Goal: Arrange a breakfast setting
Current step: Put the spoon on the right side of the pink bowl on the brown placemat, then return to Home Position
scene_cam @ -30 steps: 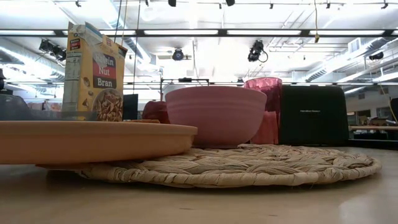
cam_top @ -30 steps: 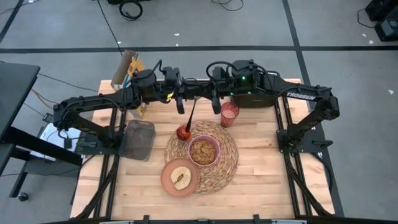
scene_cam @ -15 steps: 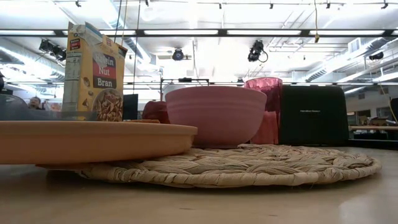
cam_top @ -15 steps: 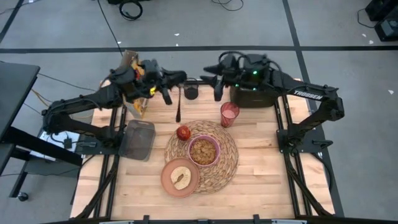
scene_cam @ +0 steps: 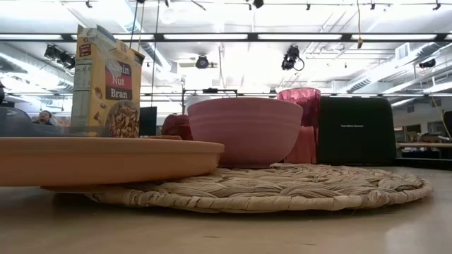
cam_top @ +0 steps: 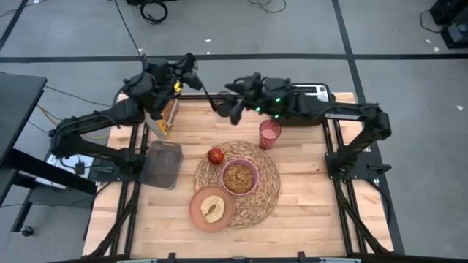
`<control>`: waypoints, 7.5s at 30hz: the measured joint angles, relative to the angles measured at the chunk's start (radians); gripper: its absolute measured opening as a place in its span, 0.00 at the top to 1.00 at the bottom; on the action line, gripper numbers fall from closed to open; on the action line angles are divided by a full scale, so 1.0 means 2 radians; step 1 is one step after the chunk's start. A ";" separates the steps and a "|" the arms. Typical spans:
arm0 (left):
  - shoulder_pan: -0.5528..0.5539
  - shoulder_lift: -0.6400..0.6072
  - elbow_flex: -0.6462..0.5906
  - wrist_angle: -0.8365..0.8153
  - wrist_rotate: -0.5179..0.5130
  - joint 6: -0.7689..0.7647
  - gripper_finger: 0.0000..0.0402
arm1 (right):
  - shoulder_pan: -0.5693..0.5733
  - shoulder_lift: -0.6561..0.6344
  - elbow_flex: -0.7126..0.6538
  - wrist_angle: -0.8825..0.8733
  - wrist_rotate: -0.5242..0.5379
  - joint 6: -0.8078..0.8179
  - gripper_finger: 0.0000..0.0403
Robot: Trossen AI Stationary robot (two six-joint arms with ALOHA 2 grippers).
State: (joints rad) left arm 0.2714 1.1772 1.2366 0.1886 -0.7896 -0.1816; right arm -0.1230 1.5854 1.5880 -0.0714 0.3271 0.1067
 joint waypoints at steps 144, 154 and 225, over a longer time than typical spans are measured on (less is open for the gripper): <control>-0.218 -0.144 0.000 -0.236 0.118 -0.009 0.27 | 0.309 -0.179 -0.163 -0.190 0.057 0.708 0.98; -0.283 -0.134 0.000 -0.257 0.117 -0.039 0.27 | 0.444 -0.080 -0.304 -0.113 0.229 1.046 0.98; -0.305 -0.134 0.000 -0.265 0.068 -0.072 0.27 | 0.293 -0.114 -0.437 -0.283 -0.032 0.804 0.72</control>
State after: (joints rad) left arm -0.3389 0.9088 1.2369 -0.3412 -0.6532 -0.3264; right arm 0.4623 1.3566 0.7144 -0.6367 0.2625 1.7156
